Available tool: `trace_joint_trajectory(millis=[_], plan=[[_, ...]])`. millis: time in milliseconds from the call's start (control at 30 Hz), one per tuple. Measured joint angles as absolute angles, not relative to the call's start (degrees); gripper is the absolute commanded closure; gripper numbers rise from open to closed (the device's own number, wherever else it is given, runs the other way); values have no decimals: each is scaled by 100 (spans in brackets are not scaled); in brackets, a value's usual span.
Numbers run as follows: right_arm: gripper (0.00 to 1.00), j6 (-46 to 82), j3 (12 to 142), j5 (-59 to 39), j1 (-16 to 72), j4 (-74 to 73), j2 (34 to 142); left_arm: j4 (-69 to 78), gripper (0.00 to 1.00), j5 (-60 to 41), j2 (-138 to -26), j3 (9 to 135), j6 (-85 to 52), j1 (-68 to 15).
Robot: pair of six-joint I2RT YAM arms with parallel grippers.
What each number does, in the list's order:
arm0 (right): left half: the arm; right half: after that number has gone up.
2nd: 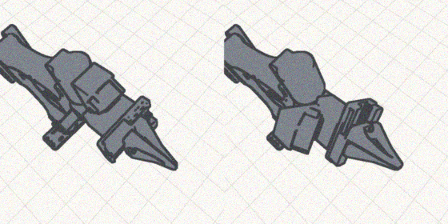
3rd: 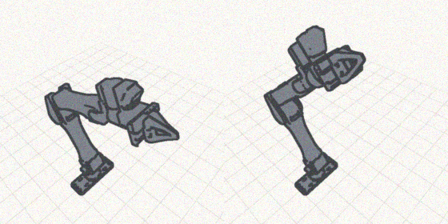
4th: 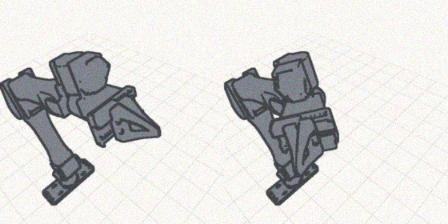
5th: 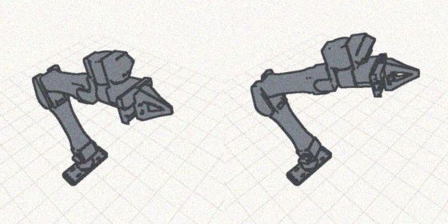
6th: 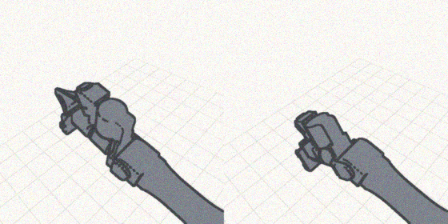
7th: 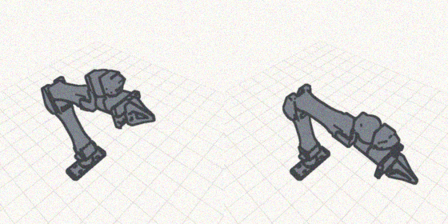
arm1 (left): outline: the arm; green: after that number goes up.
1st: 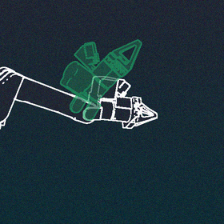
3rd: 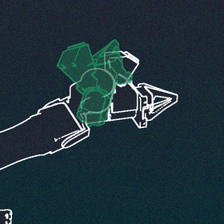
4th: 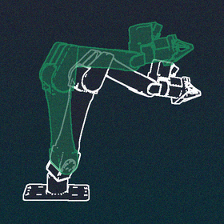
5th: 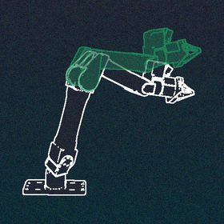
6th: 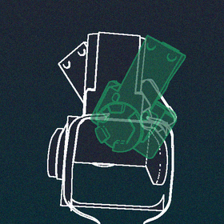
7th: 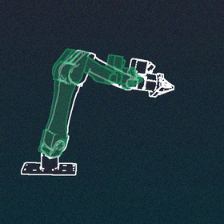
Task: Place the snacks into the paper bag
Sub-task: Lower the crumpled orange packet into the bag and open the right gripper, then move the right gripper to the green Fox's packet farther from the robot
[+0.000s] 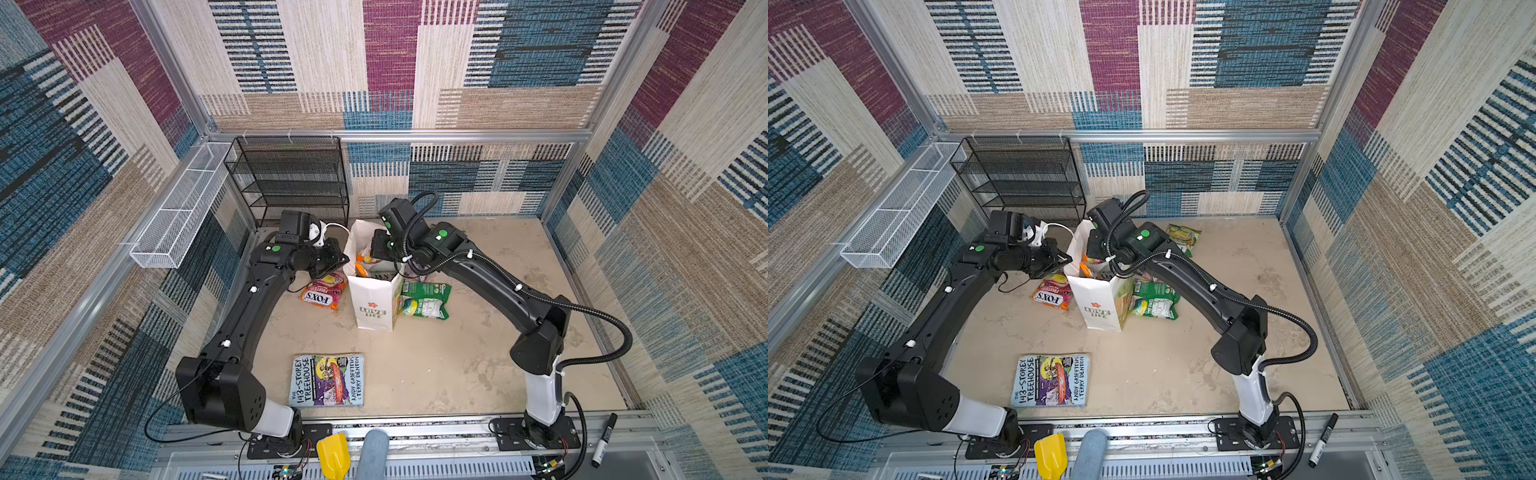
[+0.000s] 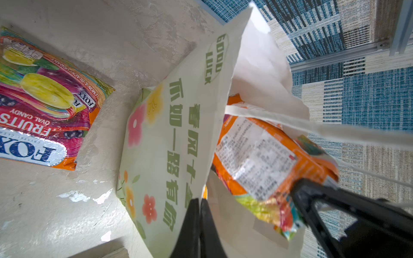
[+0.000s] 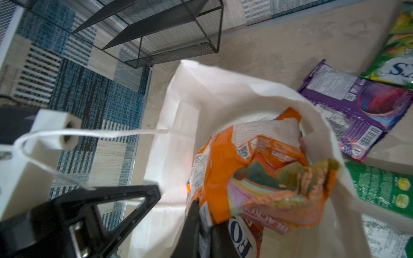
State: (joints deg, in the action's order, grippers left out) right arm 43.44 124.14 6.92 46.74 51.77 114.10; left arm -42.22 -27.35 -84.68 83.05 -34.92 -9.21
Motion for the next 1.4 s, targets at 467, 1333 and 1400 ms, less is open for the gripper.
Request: trace_joint_trajectory(millis=[467, 1333, 1400], plan=[[54, 4637, 12488, 1500, 4504, 5286, 11489, -4222, 100, -2735, -8493, 8305, -3494, -847], [0, 2880, 9078, -3, 2104, 2840, 8160, -4222, 100, -2740, -8510, 8302, -3540, -825], [0, 3000, 8486, -215, 1730, 2469, 8138, -4222, 100, -2742, -8514, 8302, -3557, -825]])
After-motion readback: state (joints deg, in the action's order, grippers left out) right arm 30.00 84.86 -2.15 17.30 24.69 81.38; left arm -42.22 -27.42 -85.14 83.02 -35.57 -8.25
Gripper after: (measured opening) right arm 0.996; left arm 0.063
